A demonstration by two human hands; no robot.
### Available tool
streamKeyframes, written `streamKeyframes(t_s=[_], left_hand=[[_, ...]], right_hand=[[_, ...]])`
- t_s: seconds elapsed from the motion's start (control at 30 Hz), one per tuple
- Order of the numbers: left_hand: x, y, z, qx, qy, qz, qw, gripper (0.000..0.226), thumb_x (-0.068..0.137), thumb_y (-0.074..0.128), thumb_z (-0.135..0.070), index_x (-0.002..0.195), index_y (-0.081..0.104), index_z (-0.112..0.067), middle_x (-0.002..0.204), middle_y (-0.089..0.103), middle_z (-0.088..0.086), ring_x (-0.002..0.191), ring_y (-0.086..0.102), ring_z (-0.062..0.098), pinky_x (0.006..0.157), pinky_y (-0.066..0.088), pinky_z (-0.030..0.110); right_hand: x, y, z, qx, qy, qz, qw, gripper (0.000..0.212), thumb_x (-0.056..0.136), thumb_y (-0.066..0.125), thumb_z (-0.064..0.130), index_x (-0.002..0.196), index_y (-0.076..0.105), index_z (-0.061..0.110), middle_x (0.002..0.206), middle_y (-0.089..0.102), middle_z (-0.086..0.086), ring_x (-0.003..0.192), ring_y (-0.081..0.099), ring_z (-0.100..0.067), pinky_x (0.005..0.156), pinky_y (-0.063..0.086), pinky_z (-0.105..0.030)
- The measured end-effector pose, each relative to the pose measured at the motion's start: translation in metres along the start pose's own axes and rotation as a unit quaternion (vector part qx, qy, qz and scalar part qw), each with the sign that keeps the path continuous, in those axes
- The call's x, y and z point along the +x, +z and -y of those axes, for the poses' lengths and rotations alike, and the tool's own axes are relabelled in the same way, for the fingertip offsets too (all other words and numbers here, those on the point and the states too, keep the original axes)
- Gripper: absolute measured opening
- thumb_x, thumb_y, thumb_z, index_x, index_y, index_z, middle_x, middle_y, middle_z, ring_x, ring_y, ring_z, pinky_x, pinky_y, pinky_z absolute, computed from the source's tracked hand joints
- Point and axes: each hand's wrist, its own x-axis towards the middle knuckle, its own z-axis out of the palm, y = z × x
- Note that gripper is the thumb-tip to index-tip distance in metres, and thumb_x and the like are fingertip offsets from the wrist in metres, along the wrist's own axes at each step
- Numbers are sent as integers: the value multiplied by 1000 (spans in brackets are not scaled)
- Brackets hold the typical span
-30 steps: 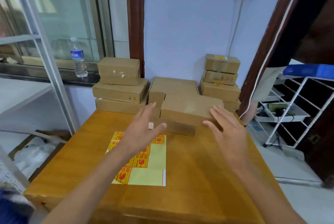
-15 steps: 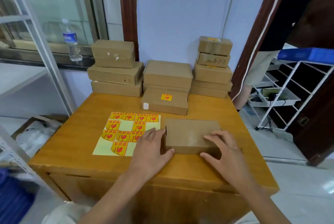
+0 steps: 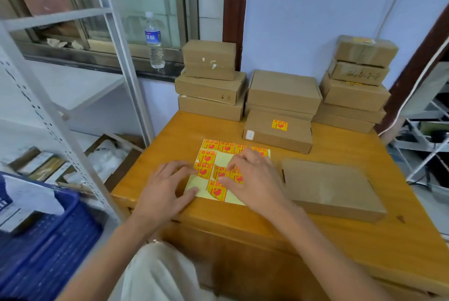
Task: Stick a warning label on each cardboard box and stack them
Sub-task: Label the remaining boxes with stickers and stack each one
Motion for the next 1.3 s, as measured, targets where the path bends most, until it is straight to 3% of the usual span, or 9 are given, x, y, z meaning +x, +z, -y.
streamKeyframes(t_s=[0.17,0.37,0.47,0.57,0.7,0.87,1.1,1.2,1.3], left_hand=[[-4,7,7,29,18,-5,999,36,95,47,-59,125,61,-46,142,50,-16,130,46,13,102,40,37],[-6,11,7,55,13,-17,998,35,99,40,-61,124,60,-47,140,51,-18,129,46,11,98,41,34],[-6,9,-1,43,-1,-30,999,47,98,30,-70,116,64,-44,136,53,-18,125,47,10,97,42,36],[-1,8,-6,22,-31,-30,999,57,88,32,-84,106,66,-42,131,53,-19,121,47,9,95,42,36],[-3,12,-6,45,-32,-19,998,59,79,41,-89,110,60,-43,135,49,-19,123,45,10,98,42,35],[-4,12,-5,54,-27,-3,998,62,79,40,-89,117,58,-44,141,46,-19,129,42,10,102,39,35],[1,1,-15,-39,-52,-14,998,62,84,38,-81,127,54,-40,141,45,-14,131,41,13,104,37,38],[3,-3,-40,28,22,-51,998,52,92,46,-68,133,54,-37,141,48,-9,130,43,16,103,43,39],[2,6,-72,106,88,-21,990,50,96,41,-63,136,56,-38,117,53,-6,108,50,17,87,43,35]], right_hand=[[-3,32,23,-20,-6,50,999,48,87,49,80,101,61,35,108,52,14,107,49,-10,95,39,-34],[12,39,33,-18,87,19,996,45,93,45,76,89,55,32,94,55,14,91,54,-11,78,51,-36],[25,39,38,-41,99,20,994,35,96,52,62,90,63,29,93,59,11,86,57,-13,68,47,-32],[32,43,33,50,148,25,987,17,94,64,43,88,72,30,91,67,16,83,61,-7,61,46,-28],[40,23,20,337,287,6,897,16,90,72,30,77,76,23,70,69,13,73,64,-9,67,51,-30],[28,-12,2,479,324,-34,815,15,96,68,21,91,75,9,78,76,-2,67,67,-12,56,41,-28],[22,-10,-4,513,314,-14,799,16,100,64,20,100,70,5,89,80,-10,85,79,-22,68,55,-33],[23,-1,-5,499,319,-1,806,14,100,65,21,95,70,9,90,80,-10,83,79,-20,63,59,-28],[27,8,-6,462,312,17,830,12,97,67,22,93,72,11,88,79,-4,79,79,-18,64,59,-32]])
